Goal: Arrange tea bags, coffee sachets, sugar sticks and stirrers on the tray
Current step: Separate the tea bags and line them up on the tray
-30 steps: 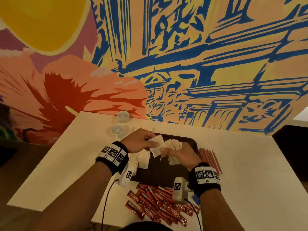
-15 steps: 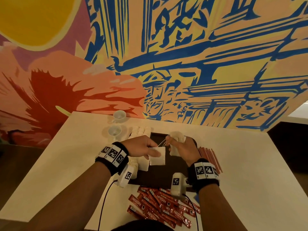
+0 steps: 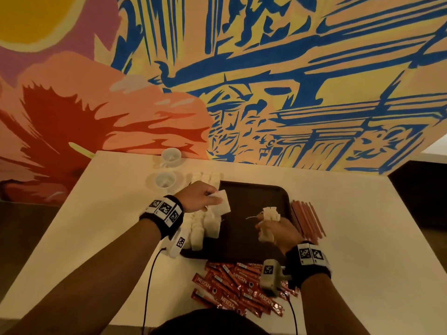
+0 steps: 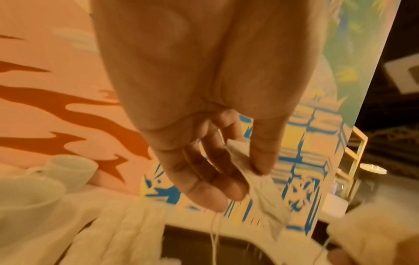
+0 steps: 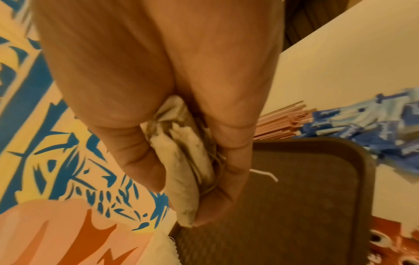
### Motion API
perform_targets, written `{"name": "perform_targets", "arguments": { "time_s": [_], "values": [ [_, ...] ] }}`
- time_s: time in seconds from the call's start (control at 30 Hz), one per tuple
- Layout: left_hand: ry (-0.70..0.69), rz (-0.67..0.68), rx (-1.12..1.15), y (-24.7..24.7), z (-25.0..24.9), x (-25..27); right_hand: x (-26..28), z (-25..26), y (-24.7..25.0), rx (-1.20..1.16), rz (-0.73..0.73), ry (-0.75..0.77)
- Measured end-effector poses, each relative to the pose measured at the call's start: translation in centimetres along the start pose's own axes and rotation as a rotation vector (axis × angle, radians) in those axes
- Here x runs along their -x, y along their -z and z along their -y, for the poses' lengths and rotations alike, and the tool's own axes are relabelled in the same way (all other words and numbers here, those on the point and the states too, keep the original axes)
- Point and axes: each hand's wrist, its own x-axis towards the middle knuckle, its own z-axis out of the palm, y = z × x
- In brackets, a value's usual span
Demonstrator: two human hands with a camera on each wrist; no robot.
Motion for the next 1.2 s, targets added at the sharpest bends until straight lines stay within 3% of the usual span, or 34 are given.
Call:
{"name": "perform_targets", "arguments": {
  "time_s": [0.1, 0.23, 0.4, 0.6, 0.83, 1.0, 1.2],
  "values": [
    [0.070, -0.024, -0.163, -1.3, 3.5, -2.0, 0.0, -1.3, 0.3, -0.035, 0.022, -0.063],
    [0.091, 0.090, -0.313, -3.6, 6.6, -3.7, 0.1, -2.0, 0.3, -0.055, 0.015, -0.093],
    [0.133, 0.221, -0.453, -5.9, 7.7, -4.8, 0.8, -2.3, 0.2, -0.049, 0.002, -0.076],
    [0.162, 0.261, -0.575, -6.4, 7.5, -5.6, 1.3, -2.3, 0.7, -0.040, 0.014, -0.003],
    [0.152, 0.271, -0.691, -6.4, 7.7, -6.0, 1.8, -1.6, 1.0, -0.100, -0.006, 0.020],
    [0.155, 0.268, -0.759, -6.5, 7.6, -6.2, 1.4, -1.0, 1.5, -0.158, 0.087, -0.026],
    [0.226, 0.165, -0.743, -4.8, 7.1, -5.8, 1.7, -0.7, 1.4, -0.148, 0.157, 0.078]
  ]
}}
